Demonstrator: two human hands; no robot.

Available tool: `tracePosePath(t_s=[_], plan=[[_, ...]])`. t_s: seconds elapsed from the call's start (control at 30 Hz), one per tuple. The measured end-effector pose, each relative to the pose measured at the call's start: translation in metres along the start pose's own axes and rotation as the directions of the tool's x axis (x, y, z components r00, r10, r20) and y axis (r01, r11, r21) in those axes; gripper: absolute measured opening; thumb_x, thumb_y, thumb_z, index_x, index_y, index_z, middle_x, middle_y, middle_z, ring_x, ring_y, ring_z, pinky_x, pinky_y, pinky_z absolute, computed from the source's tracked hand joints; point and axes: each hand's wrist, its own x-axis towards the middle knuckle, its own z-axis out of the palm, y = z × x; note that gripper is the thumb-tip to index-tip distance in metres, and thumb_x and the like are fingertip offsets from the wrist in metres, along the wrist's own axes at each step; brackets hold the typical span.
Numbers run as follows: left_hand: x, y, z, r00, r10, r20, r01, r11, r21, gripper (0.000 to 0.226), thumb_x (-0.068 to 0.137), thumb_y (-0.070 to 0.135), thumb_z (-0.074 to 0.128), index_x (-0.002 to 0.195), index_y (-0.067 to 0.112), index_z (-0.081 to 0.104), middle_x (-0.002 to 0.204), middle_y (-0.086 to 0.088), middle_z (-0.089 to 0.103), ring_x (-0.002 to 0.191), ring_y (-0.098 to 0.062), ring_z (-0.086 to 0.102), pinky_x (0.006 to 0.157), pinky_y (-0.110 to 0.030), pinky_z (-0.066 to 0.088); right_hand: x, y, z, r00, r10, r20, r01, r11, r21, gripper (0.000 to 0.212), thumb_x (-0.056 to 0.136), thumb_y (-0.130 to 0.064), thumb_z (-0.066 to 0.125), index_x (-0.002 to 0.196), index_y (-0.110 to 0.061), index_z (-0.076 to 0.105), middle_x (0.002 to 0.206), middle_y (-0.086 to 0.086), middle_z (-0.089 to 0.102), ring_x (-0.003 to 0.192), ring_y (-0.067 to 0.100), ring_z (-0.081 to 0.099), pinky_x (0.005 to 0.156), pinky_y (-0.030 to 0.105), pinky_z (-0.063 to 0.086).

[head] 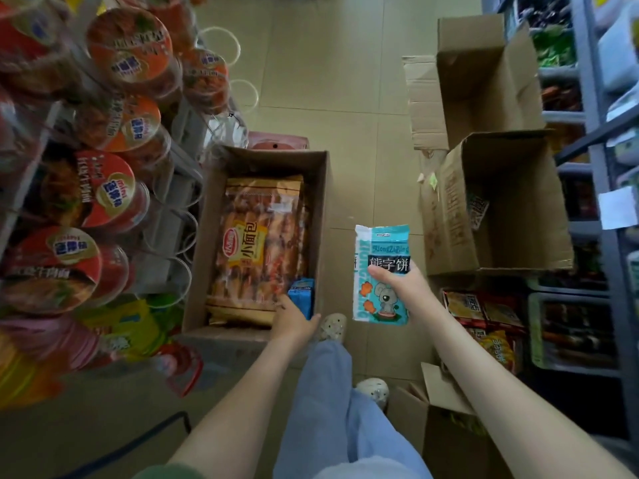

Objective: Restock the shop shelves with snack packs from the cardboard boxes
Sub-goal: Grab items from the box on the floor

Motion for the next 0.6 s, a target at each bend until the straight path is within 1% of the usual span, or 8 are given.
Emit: tracePosePath(t_s=[0.07,0.17,0.23,0.3,0.37,0.43,0.5,0.6], plan=[[0.001,-0.003,0.005,1.000,0.017,-0.026,-0.016,1.000,0.026,0.079,0.089,0.039,0.065,0.143,0.007,0.016,0.141,-0.015,0.044,0.124,-0.031,0.049,0.093,-0.040,0.045,-0.004,0.007,-0.004,1.000,-0.001,-0.023,0.001,1.000,-0.004,0.054,0.078,-0.021,0.077,0.123,-0.009,0.049,0.108,0.006,0.070,0.085,0.016,0.072,0.060,0.023,0.056],[0.006,-0.011,0.006,0.997,0.056,-0.058,-0.052,0.996,0.073,0.073,0.089,0.041,0.065,0.139,0.007,0.024,0.135,-0.015,0.050,0.119,-0.032,0.053,0.085,-0.039,0.046,-0.011,0.018,-0.011,0.999,-0.015,-0.052,0.015,1.000,-0.008,0.055,0.078,-0.023,0.077,0.123,-0.010,0.049,0.111,0.006,0.069,0.088,0.016,0.072,0.064,0.025,0.057],[0.005,-0.014,0.000,0.995,0.040,-0.094,-0.033,0.997,0.073,0.058,0.095,0.034,0.058,0.138,0.007,0.031,0.132,-0.016,0.053,0.117,-0.033,0.054,0.087,-0.040,0.046,-0.017,0.023,-0.014,0.997,-0.022,-0.076,0.023,1.000,0.011,0.056,0.078,-0.023,0.077,0.125,-0.011,0.049,0.112,0.005,0.068,0.091,0.017,0.071,0.067,0.026,0.056],[0.000,-0.014,-0.006,0.987,0.045,-0.155,-0.025,0.991,0.132,0.043,0.100,0.024,0.049,0.137,0.008,0.034,0.127,-0.016,0.056,0.111,-0.033,0.057,0.086,-0.041,0.047,-0.027,0.025,-0.016,0.995,-0.040,-0.096,0.043,0.999,0.023,0.055,0.078,-0.023,0.077,0.125,-0.012,0.049,0.113,0.004,0.068,0.093,0.017,0.070,0.069,0.028,0.056],[-0.012,-0.010,-0.012,0.974,0.112,-0.199,-0.058,0.964,0.259,0.031,0.100,0.014,0.041,0.131,0.011,0.040,0.119,-0.015,0.059,0.103,-0.031,0.058,0.080,-0.040,0.048,-0.039,0.024,-0.018,0.992,-0.064,-0.109,0.068,0.997,0.030,0.054,0.078,-0.023,0.077,0.123,-0.013,0.049,0.112,0.004,0.068,0.095,0.018,0.069,0.075,0.032,0.057],[-0.026,-0.003,-0.018,0.953,0.195,-0.234,-0.117,0.943,0.312,0.031,0.097,0.007,0.039,0.128,0.012,0.044,0.113,-0.015,0.061,0.100,-0.031,0.059,0.078,-0.041,0.048,-0.052,0.019,-0.022,0.989,-0.087,-0.120,0.095,0.994,0.061,0.055,0.076,-0.023,0.078,0.122,-0.013,0.050,0.112,0.003,0.068,0.096,0.019,0.069,0.081,0.038,0.057],[-0.047,0.009,-0.028,0.923,0.267,-0.278,-0.199,0.948,0.249,0.027,0.097,0.007,0.039,0.122,0.013,0.046,0.106,-0.015,0.062,0.094,-0.032,0.058,0.075,-0.040,0.048,-0.068,0.010,-0.028,0.985,-0.119,-0.122,0.130,0.988,0.088,0.056,0.075,-0.024,0.079,0.122,-0.014,0.050,0.112,0.004,0.069,0.097,0.019,0.069,0.083,0.040,0.056],[-0.094,0.041,-0.048,0.857,0.390,-0.336,-0.404,0.914,0.030,0.014,0.102,0.016,0.036,0.104,0.021,0.049,0.093,-0.003,0.057,0.081,-0.021,0.054,0.066,-0.034,0.044,-0.094,-0.008,-0.040,0.976,-0.174,-0.134,0.192,0.973,0.130,0.061,0.071,-0.027,0.080,0.123,-0.015,0.051,0.112,0.002,0.069,0.098,0.019,0.069,0.086,0.043,0.056]])
